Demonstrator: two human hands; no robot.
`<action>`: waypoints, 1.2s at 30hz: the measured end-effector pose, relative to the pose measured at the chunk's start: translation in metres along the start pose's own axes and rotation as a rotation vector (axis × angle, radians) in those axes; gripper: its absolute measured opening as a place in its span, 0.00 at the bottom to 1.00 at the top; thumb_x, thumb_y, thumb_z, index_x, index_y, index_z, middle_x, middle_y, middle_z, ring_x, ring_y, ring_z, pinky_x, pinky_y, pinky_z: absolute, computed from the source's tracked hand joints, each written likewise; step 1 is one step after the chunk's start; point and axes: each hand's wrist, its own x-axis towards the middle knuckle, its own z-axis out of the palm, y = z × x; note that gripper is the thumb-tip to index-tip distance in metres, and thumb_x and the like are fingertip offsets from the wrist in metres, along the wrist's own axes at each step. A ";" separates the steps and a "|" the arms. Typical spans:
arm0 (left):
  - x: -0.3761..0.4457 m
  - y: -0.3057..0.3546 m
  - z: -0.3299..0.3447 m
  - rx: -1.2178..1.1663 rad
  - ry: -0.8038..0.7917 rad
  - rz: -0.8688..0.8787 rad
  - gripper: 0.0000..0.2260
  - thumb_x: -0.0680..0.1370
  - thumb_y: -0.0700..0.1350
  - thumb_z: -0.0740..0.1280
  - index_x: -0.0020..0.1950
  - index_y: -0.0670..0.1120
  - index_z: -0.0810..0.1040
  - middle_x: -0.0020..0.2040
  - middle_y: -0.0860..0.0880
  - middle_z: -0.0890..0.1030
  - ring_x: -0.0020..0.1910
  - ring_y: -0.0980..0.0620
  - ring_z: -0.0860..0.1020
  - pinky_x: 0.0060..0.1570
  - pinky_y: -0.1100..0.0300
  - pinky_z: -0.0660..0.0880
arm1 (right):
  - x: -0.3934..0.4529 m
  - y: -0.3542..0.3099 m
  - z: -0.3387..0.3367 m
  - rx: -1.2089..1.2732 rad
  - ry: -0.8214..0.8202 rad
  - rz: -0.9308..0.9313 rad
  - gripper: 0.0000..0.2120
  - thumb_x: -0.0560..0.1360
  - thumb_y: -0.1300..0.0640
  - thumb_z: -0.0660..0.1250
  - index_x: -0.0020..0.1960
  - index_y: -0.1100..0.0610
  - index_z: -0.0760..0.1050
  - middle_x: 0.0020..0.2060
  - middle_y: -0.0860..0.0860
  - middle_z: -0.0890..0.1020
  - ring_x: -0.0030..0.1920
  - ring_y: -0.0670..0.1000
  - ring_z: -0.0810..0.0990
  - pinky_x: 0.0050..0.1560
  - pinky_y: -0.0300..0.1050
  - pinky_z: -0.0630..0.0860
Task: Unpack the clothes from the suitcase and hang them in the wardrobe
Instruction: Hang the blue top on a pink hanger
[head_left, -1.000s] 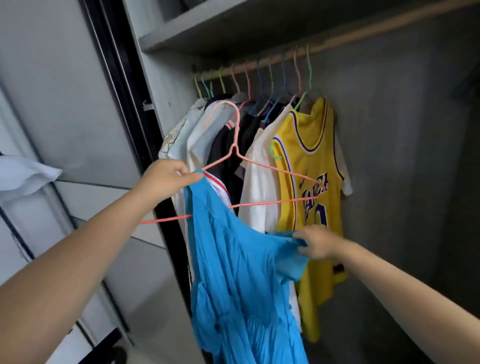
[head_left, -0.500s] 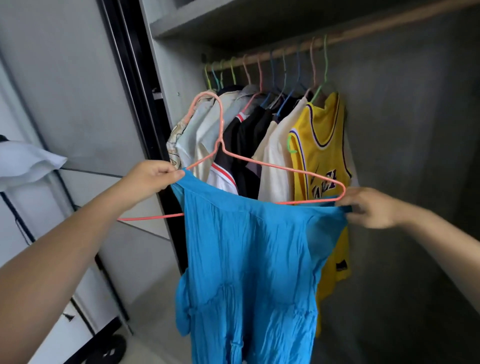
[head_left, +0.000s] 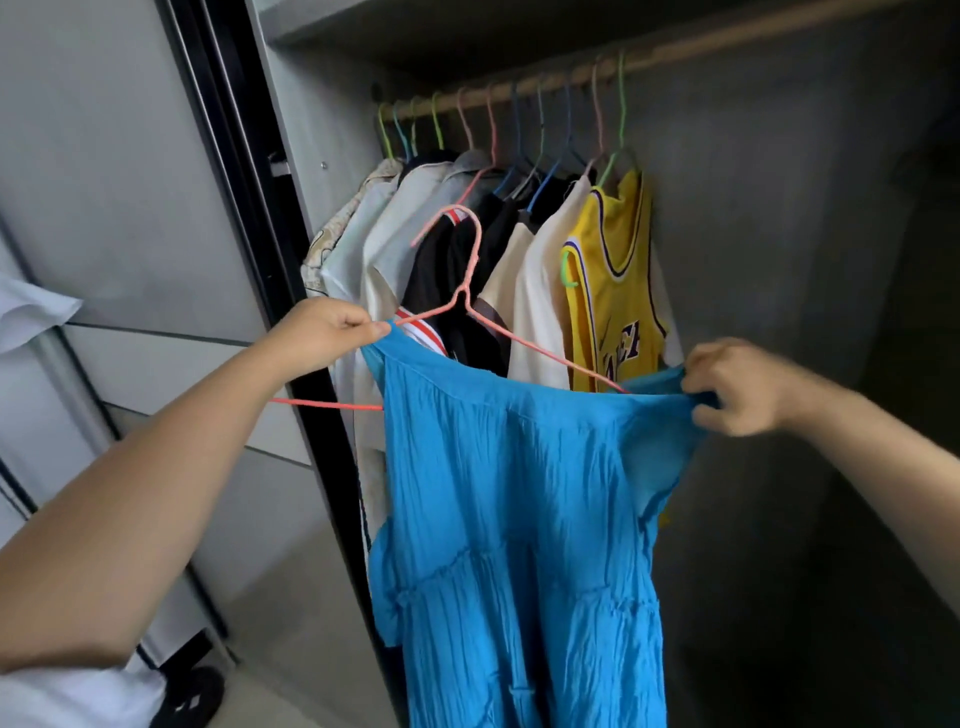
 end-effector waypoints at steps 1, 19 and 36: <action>0.002 0.004 0.002 0.018 -0.029 0.015 0.17 0.76 0.47 0.65 0.31 0.40 0.71 0.22 0.55 0.62 0.24 0.59 0.61 0.27 0.65 0.56 | -0.003 0.000 -0.002 -0.023 -0.031 0.007 0.12 0.59 0.48 0.54 0.23 0.54 0.65 0.22 0.50 0.69 0.27 0.53 0.71 0.30 0.47 0.73; 0.026 0.116 0.075 -0.251 -0.003 0.336 0.10 0.78 0.41 0.63 0.37 0.41 0.76 0.27 0.46 0.69 0.24 0.61 0.67 0.30 0.70 0.64 | -0.041 0.006 -0.054 0.252 0.280 0.418 0.19 0.75 0.62 0.63 0.65 0.61 0.66 0.47 0.56 0.75 0.48 0.55 0.75 0.47 0.45 0.69; 0.024 0.175 0.126 -0.219 0.127 0.631 0.11 0.80 0.40 0.59 0.48 0.35 0.78 0.34 0.45 0.73 0.38 0.49 0.71 0.35 0.60 0.60 | -0.103 -0.012 -0.134 -0.213 -0.011 0.711 0.14 0.81 0.51 0.51 0.46 0.60 0.70 0.47 0.64 0.77 0.42 0.57 0.71 0.43 0.46 0.65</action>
